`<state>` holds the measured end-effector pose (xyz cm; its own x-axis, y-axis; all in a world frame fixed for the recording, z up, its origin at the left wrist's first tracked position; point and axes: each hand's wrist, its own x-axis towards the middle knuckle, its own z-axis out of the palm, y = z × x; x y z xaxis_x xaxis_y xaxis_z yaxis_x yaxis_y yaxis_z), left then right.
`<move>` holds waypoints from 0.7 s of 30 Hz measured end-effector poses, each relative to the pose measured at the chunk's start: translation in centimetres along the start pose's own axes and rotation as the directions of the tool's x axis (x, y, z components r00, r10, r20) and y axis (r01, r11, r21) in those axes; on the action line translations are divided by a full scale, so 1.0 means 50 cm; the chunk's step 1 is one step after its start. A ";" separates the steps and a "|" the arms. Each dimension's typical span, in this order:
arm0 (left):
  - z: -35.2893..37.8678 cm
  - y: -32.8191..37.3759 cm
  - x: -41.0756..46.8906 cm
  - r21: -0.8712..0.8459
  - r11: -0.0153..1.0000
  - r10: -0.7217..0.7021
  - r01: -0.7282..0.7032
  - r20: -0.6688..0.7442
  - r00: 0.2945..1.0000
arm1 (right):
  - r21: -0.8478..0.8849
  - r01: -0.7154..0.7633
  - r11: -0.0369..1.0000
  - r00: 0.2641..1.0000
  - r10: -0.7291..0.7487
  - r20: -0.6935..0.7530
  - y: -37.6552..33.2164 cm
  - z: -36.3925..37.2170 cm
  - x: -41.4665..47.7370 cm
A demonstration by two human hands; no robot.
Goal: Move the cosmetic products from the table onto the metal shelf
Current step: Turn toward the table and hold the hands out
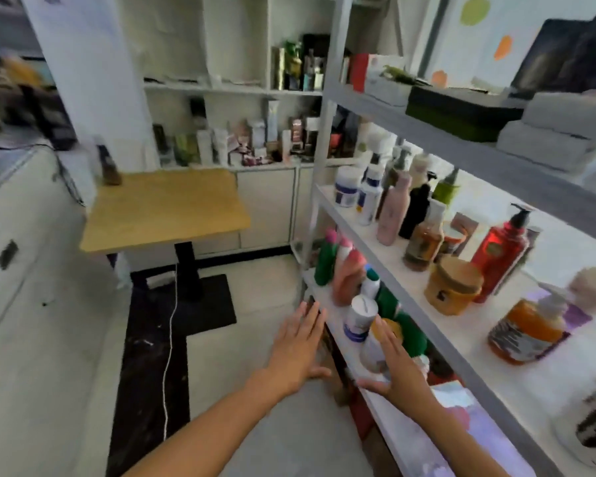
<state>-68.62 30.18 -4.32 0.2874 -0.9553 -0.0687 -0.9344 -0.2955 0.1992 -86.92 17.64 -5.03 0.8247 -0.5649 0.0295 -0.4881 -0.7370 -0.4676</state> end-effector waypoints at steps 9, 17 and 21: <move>-0.123 -0.320 0.217 0.100 0.947 -0.297 0.306 -0.098 0.950 | 0.086 0.244 0.966 0.961 -0.253 0.110 -0.080 0.052 0.491; -0.174 -0.598 0.288 0.002 0.821 -0.567 0.571 -0.117 0.815 | 0.063 0.465 0.883 0.859 -0.467 0.211 -0.236 0.118 0.825; -0.188 -0.754 0.328 -0.056 0.773 -0.633 0.631 -0.117 0.765 | 0.067 0.504 0.861 0.833 -0.505 0.227 -0.310 0.177 0.992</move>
<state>-26.69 25.60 -3.77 0.8362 -0.5447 -0.0643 -0.5294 -0.8321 0.1653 -35.92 4.34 -4.12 0.9981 -0.0139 0.0599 0.0144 -0.8943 -0.4471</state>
